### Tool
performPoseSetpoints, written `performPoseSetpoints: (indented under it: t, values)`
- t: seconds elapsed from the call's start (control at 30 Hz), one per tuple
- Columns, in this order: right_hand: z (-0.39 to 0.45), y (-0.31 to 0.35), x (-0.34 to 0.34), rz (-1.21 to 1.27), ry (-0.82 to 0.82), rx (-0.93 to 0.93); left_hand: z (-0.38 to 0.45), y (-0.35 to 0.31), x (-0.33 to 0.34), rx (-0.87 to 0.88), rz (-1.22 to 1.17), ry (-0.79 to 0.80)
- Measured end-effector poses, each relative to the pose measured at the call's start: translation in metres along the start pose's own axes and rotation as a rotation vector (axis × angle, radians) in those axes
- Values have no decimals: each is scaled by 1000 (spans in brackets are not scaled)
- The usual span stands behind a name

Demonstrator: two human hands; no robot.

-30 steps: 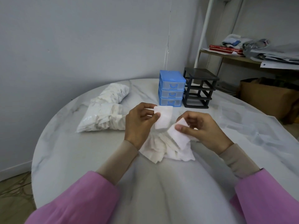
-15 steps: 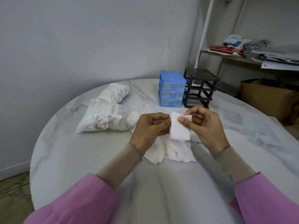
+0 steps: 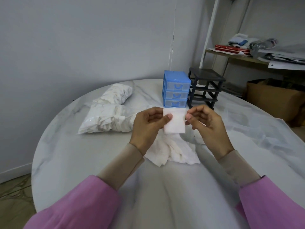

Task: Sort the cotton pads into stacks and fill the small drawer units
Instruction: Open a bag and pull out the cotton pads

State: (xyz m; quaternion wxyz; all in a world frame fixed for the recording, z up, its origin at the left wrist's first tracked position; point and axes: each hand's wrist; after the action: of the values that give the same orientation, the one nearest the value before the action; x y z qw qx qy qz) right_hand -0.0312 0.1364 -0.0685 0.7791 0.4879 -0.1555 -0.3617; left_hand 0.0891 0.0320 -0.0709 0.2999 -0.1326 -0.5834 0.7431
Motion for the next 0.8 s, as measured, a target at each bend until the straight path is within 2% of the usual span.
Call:
performPoseSetpoints:
  t: [0.07,0.23,0.4,0.63,0.8]
  values:
    - [-1,-4,-2,-158,70,14,3,-2,-3,7,-43,-43]
    - [-7,-8,-5,-613,467,-18,4,-1,-5,10,-75,-71]
    - [-11,-4,-1,-763,576,-22,5,1,-4,14,-76,-61]
    - [-7,-2,0,-696,430,-136,5,1,-4,13,-47,-91]
    - [-5,-1,-6,-455,352,-48,6,3,-6,-6,-98,-124]
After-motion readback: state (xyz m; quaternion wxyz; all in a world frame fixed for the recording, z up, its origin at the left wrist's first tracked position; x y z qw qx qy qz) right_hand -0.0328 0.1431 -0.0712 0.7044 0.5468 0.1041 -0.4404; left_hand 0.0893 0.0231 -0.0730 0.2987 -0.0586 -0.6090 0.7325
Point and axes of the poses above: each hand's wrist, its own z-axis towards the middle knuckle, its own x-axis out of the palm, y = z × x, and after that the axes turned 3 degrees about -y, right-handed
